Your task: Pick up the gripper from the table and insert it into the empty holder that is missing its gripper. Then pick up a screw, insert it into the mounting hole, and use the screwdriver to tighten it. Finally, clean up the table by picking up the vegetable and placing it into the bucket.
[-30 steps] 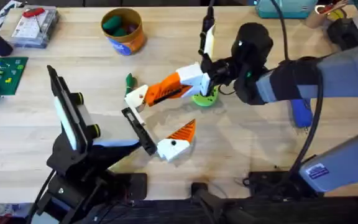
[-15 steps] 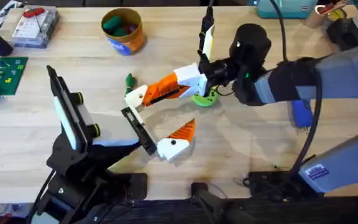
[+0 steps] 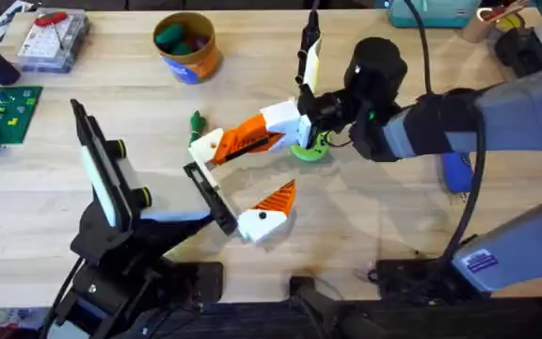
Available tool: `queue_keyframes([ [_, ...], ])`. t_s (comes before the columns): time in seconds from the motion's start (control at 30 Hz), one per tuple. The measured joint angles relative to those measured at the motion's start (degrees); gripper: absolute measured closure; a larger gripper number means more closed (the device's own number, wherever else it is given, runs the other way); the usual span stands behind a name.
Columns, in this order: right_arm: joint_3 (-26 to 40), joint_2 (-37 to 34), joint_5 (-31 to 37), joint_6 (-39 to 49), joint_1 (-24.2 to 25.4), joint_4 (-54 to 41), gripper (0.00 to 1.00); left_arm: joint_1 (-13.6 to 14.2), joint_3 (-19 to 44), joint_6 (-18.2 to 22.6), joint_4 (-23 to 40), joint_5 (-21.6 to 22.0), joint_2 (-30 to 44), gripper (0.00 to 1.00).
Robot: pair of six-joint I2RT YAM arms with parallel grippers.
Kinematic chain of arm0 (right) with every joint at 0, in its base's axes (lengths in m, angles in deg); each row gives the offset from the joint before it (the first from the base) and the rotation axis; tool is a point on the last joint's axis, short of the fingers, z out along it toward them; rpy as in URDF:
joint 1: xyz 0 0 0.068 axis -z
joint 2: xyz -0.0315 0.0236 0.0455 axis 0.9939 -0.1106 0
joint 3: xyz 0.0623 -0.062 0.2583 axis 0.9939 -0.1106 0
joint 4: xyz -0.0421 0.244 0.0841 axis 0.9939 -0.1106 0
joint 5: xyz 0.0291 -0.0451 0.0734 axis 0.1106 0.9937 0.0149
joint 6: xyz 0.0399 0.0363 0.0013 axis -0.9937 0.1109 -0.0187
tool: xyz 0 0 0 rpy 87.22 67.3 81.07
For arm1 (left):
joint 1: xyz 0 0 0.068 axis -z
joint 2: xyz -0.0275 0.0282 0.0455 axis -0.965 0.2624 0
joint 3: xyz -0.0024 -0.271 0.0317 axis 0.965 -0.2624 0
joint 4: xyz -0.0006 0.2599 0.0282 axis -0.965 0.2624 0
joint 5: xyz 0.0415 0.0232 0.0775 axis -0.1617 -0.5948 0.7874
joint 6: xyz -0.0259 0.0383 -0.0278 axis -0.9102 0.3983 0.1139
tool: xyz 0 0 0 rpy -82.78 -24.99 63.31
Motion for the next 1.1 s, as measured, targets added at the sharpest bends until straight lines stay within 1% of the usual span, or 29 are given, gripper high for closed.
queue_keyframes([
  [0.3,0.34,0.0,-0.12,1.28,-0.38,-1.54,0.982,0.0,0.0,-0.2,0.02,-0.04,0.0,0.01],
  [0.47,1.75,-0.22,-0.78,2.08,-1.01,-2.65,0.982,-0.01,0.0,0.06,-0.05,0.16,0.0,0.01],
  [0.63,4.49,-2.1,-2.76,2.44,-1.21,-3.95,0.982,-0.02,0.0,0.22,-0.04,0.53,0.0,0.01],
  [0.93,5.05,-2.37,-3.57,2.72,-1.22,-4.28,0.982,-0.02,0.0,0.42,-0.07,0.52,0.0,0.01],
  [1.1,6.97,-3.25,-5.02,3.2,-1.28,-5.42,0.982,-0.02,0.0,0.88,-0.45,0.51,0.0,0.01],
])
